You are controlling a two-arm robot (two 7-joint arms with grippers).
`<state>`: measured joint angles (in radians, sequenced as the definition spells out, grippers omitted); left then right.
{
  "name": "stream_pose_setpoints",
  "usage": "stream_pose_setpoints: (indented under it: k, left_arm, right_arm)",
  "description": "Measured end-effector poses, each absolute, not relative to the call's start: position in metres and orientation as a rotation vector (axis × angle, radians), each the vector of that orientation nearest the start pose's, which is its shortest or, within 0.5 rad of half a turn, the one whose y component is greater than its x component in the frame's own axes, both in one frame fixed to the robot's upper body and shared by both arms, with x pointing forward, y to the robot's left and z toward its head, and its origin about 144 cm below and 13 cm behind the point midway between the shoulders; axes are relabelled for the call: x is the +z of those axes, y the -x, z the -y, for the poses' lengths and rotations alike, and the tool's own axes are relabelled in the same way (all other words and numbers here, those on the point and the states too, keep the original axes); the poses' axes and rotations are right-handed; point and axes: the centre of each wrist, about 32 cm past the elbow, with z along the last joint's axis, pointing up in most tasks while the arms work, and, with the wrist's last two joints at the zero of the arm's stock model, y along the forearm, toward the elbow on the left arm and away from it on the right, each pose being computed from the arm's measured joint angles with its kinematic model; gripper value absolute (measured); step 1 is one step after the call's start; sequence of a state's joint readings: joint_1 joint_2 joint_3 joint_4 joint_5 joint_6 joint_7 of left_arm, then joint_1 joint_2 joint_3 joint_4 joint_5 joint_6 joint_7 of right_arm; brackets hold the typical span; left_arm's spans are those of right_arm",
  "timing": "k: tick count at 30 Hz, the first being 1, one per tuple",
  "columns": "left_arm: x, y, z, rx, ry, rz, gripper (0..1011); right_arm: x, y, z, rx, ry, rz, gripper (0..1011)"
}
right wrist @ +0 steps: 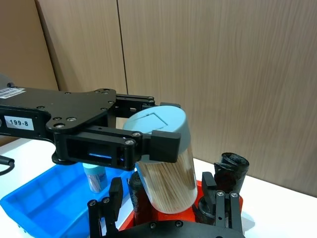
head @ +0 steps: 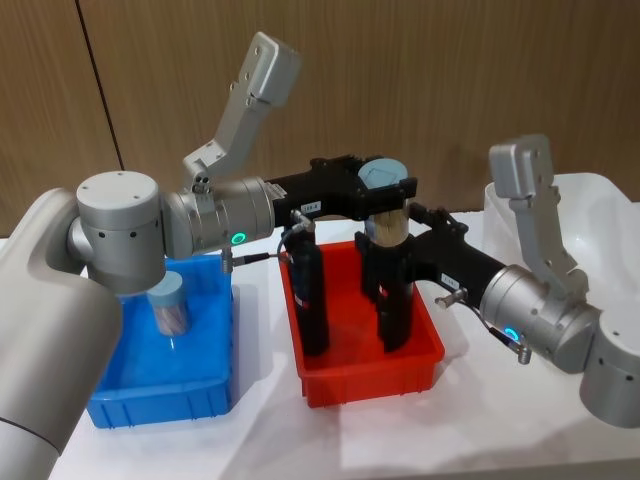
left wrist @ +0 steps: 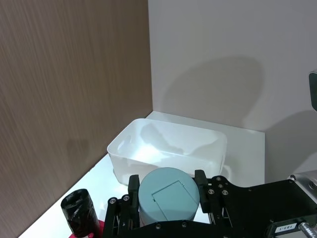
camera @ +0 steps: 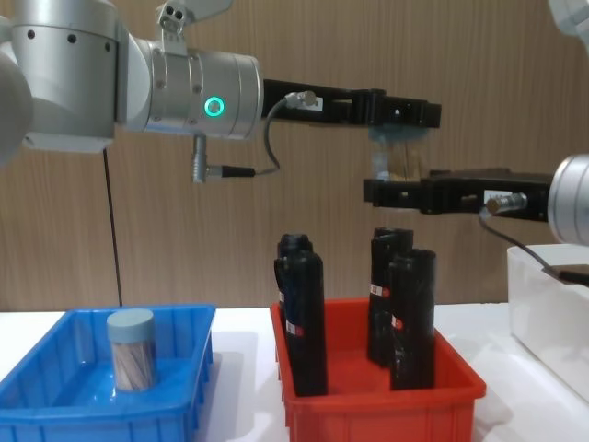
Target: Pick the cotton swabs from the blue box and place them into the white box.
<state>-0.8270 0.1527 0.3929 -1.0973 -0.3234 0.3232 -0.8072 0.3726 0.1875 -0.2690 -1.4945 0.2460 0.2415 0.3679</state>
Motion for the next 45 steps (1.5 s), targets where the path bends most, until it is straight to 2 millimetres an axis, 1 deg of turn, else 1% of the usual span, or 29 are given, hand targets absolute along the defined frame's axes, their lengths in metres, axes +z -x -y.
stream_pose_setpoints:
  k: [8, 14, 15, 18, 22, 24, 29, 33, 35, 36, 37, 40, 42, 45]
  left_arm:
    - [1.327, -0.647, -0.185, 0.505, -0.093, -0.011, 682]
    - [1.327, -0.647, -0.185, 0.505, -0.093, -0.011, 682]
    - [1.327, -0.647, -0.185, 0.505, -0.093, -0.011, 682]
    - [1.327, -0.647, -0.185, 0.505, -0.093, -0.011, 682]
    - [1.327, -0.647, -0.185, 0.505, -0.093, -0.011, 682]
    - [1.327, -0.647, -0.185, 0.505, -0.093, -0.010, 682]
    - [1.327, -0.647, -0.185, 0.506, -0.092, -0.009, 682]
    - [1.327, -0.647, -0.185, 0.505, -0.093, -0.010, 769]
    - [1.327, -0.647, -0.185, 0.505, -0.093, -0.010, 840]
    - [1.327, -0.647, -0.185, 0.505, -0.093, -0.010, 849]
    - [1.327, -0.647, -0.185, 0.505, -0.093, -0.010, 908]
    - [1.327, -0.647, -0.185, 0.505, -0.094, -0.010, 954]
    - [1.327, -0.647, -0.185, 0.505, -0.094, -0.010, 1003]
    - [1.327, -0.647, -0.185, 0.505, -0.094, -0.011, 1004]
  right_arm:
    - [1.241, -0.550, 0.198, -0.949, 0.027, 0.021, 1002]
    - [1.240, -0.553, 0.196, -0.947, 0.026, 0.024, 892]
    - [1.240, -0.553, 0.196, -0.946, 0.024, 0.025, 841]
    - [1.239, -0.554, 0.195, -0.946, 0.021, 0.027, 789]
    - [1.239, -0.556, 0.195, -0.945, 0.015, 0.029, 657]
    - [1.239, -0.556, 0.194, -0.945, 0.013, 0.030, 623]
    - [1.239, -0.557, 0.194, -0.944, 0.006, 0.035, 623]
    - [1.239, -0.557, 0.193, -0.944, -0.003, 0.042, 623]
    - [1.239, -0.557, 0.193, -0.943, -0.007, 0.044, 622]
    - [1.239, -0.557, 0.193, -0.943, -0.008, 0.045, 623]
    - [1.240, -0.557, 0.193, -0.943, -0.010, 0.045, 623]
    - [1.240, -0.557, 0.193, -0.942, -0.012, 0.046, 623]
    - [1.240, -0.557, 0.193, -0.942, -0.014, 0.048, 623]
    - [1.240, -0.557, 0.192, -0.941, -0.016, 0.049, 622]
